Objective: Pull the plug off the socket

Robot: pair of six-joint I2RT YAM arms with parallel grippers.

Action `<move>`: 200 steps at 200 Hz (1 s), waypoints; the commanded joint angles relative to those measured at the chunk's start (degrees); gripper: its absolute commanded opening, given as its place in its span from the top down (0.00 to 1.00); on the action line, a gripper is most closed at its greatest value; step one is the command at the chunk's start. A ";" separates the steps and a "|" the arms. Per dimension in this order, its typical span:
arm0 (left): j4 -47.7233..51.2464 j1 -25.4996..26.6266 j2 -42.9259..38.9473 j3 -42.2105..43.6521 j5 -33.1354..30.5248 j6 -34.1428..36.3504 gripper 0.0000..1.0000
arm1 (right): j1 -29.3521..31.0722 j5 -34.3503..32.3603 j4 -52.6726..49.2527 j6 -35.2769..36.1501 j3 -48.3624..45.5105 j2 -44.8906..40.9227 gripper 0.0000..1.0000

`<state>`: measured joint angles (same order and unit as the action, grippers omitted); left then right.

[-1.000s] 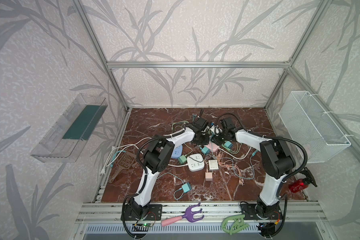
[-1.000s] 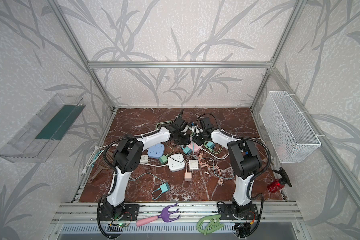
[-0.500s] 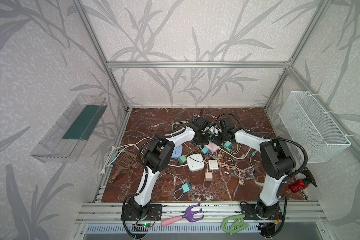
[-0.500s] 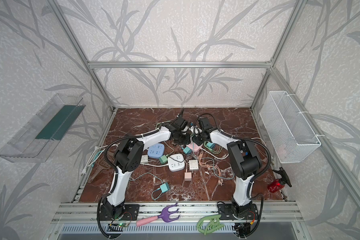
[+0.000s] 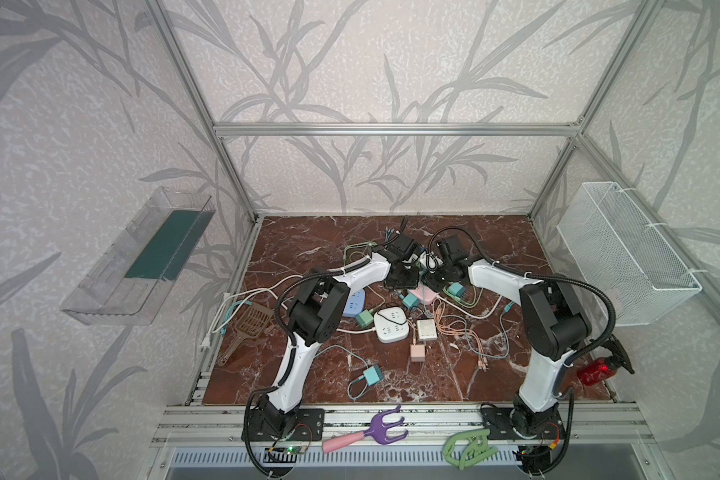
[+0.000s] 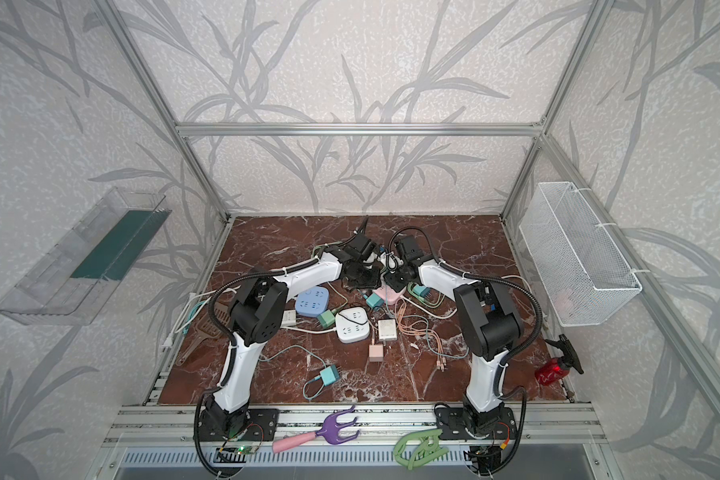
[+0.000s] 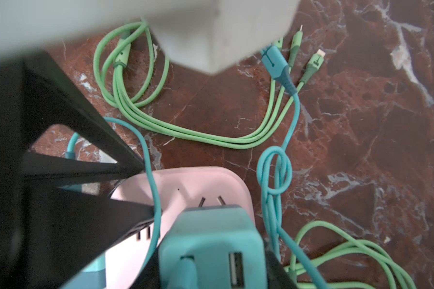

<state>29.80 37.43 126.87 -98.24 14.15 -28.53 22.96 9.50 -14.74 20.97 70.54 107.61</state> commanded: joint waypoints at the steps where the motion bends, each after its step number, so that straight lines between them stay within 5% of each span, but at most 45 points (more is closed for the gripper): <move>1: 7.60 0.11 3.89 1.21 -3.02 0.78 0.65 | -0.95 1.77 0.69 -2.04 1.71 -3.93 0.76; 155: 8.03 0.17 4.34 1.34 -3.07 0.54 0.64 | -0.96 3.38 0.08 -2.67 3.54 -3.58 0.77; 200: 8.07 0.24 4.83 0.97 -2.58 0.58 0.63 | 2.00 -1.15 -1.38 1.31 3.41 -2.43 0.77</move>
<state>30.24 37.47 127.07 -98.48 14.20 -28.53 23.29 9.21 -15.88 19.81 70.67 107.09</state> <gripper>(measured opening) 0.366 0.440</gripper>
